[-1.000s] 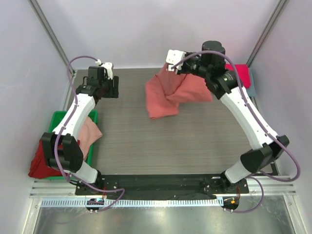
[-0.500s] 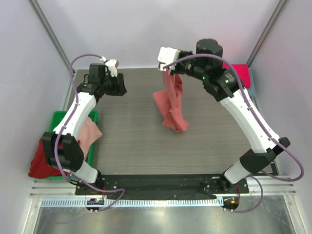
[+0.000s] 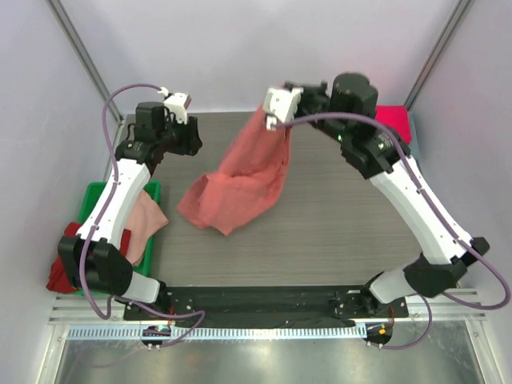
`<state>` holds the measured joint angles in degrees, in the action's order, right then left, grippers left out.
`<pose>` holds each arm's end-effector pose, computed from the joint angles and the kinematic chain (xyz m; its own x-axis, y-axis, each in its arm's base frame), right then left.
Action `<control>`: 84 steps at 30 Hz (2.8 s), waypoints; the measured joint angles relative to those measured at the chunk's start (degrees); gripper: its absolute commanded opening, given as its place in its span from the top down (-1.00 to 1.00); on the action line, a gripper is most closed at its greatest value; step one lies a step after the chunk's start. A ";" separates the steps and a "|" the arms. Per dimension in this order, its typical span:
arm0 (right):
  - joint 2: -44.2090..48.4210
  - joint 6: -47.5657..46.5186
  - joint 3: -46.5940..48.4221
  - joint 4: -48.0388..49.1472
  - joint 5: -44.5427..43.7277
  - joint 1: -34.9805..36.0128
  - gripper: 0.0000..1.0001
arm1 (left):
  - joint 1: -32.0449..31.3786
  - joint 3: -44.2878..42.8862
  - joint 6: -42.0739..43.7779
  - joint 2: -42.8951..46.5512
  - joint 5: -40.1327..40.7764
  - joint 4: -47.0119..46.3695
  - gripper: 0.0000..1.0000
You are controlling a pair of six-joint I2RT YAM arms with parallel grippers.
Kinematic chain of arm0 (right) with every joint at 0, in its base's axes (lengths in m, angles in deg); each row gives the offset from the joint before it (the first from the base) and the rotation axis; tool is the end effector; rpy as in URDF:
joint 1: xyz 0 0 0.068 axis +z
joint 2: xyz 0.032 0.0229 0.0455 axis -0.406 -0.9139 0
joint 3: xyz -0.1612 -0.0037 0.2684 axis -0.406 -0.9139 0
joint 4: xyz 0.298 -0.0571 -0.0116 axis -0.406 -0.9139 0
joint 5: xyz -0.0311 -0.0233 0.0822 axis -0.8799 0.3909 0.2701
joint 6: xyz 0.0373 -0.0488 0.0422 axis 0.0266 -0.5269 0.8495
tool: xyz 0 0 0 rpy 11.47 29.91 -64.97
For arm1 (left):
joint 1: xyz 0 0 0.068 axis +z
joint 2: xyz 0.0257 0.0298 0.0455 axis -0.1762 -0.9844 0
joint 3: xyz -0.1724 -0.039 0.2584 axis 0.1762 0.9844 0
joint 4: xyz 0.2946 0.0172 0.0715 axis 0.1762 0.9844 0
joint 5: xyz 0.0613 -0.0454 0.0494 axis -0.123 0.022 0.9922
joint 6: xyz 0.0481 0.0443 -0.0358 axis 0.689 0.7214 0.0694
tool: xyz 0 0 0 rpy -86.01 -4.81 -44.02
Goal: Fold and stack the t-shirts
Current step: Flatten the tshirt out
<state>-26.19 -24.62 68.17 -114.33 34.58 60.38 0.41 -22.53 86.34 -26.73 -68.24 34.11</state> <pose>0.2944 0.2260 0.6124 0.6279 -0.6536 -0.4225 -0.2651 0.3308 -0.9057 0.3901 -0.0801 0.3979 -0.5240 0.0466 -0.8505 0.3180 0.9370 -0.1446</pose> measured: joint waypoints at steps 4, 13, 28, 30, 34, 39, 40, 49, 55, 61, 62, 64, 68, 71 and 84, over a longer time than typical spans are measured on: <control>10.08 -2.21 -22.75 -1.97 -4.46 -0.20 0.97 | 0.00 3.87 2.49 2.62 -1.95 0.59 -0.06; 16.28 -0.63 -40.79 -7.17 -10.38 -4.48 0.98 | -0.46 4.96 7.61 -7.93 -5.77 3.85 0.00; 16.44 2.40 -44.37 -7.21 -11.67 -7.04 0.97 | -3.91 -3.85 9.94 -28.35 -6.43 8.98 -0.01; 15.87 2.54 -44.37 -7.17 -11.45 -7.63 0.97 | -4.63 -3.82 10.01 -28.39 -6.60 9.27 0.04; 14.51 3.08 -44.39 -7.19 -10.88 -9.01 0.97 | -6.67 -3.78 10.16 -29.42 -6.73 9.27 0.13; 13.62 3.91 -44.87 -6.97 -10.16 -10.21 0.98 | -8.55 -3.82 10.67 -33.53 -6.71 9.40 0.73; 13.51 3.96 -45.03 -6.99 -9.99 -10.32 0.97 | -8.57 -4.22 10.64 -33.83 -6.69 9.62 0.88; 11.58 4.17 -45.11 -5.92 -9.31 -11.74 0.97 | -8.50 -5.22 11.43 -33.83 -6.67 10.54 1.00; 4.81 9.35 -40.83 0.52 -11.08 -15.63 0.97 | -6.19 -12.70 12.66 -29.68 -5.40 13.90 1.00; -4.85 18.62 -26.03 5.62 -12.02 -20.48 0.97 | -0.59 -20.79 14.91 -16.81 -3.19 12.57 1.00; -4.83 19.41 -25.22 5.86 -12.00 -20.74 0.98 | 0.04 -21.00 15.13 -14.05 -2.93 12.44 1.00; -4.22 20.98 -23.65 6.49 -11.91 -20.79 0.97 | 0.22 -20.92 15.41 -9.38 -2.82 12.50 1.00; -0.90 24.28 -23.04 6.27 -10.01 -20.46 0.98 | -0.66 -18.80 15.91 -2.01 -3.76 13.46 1.00; 3.78 26.21 -23.06 5.42 -6.78 -20.33 0.97 | -0.94 -15.82 16.55 2.67 -4.59 15.98 1.00; 23.15 28.55 -29.92 5.14 -2.97 -20.37 0.98 | -1.25 -11.32 19.52 4.70 -8.87 20.55 0.93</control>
<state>-3.05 3.92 38.25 -109.19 31.61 40.01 -0.84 -33.85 105.85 -22.03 -77.12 54.66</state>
